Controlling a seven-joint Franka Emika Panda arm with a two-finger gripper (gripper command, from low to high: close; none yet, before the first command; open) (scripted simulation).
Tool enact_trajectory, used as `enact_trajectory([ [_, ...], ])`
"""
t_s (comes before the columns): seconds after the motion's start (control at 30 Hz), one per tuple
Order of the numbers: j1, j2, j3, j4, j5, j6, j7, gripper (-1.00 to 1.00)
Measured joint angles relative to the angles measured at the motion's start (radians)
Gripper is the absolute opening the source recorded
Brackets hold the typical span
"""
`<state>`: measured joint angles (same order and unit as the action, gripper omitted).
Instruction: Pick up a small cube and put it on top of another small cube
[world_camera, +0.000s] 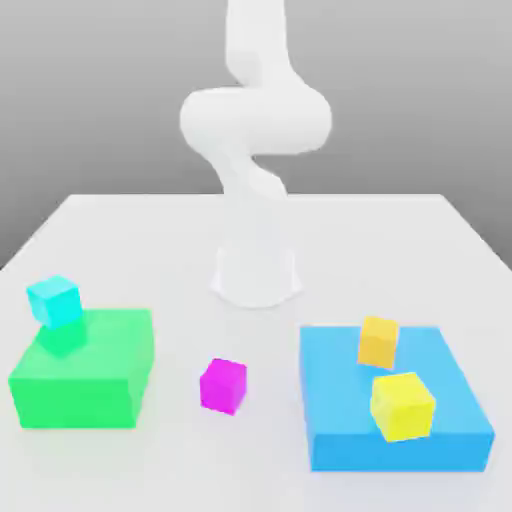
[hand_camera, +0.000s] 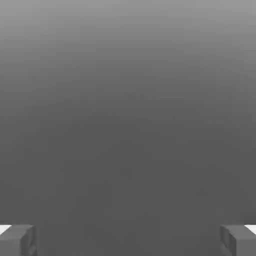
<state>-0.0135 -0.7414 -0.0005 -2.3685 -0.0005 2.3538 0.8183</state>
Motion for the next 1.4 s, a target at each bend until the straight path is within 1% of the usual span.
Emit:
enact_trajectory([
  [0.43,-0.086,0.380,-0.003,-0.435,-0.004,0.339,0.122,0.00],
  [0.57,-0.114,0.559,-0.008,-0.577,-0.005,0.486,0.165,0.00],
  [0.67,-0.121,0.748,-0.011,-0.602,0.002,0.634,0.175,0.00],
  [0.83,-0.131,0.943,-0.003,-0.577,0.010,0.794,0.173,0.00],
  [0.87,-0.133,0.962,0.000,-0.574,0.009,0.809,0.172,-1.00],
  [1.1,-0.136,0.971,0.001,-0.573,0.004,0.818,0.177,-1.00],
  [1.17,-0.136,0.906,0.000,-0.584,0.001,0.764,0.179,-1.00],
  [1.2,-0.136,0.906,0.000,-0.584,0.000,0.764,0.180,-1.00],
  [1.4,-0.145,0.659,-0.006,-0.621,-0.004,0.554,0.188,-1.00],
])
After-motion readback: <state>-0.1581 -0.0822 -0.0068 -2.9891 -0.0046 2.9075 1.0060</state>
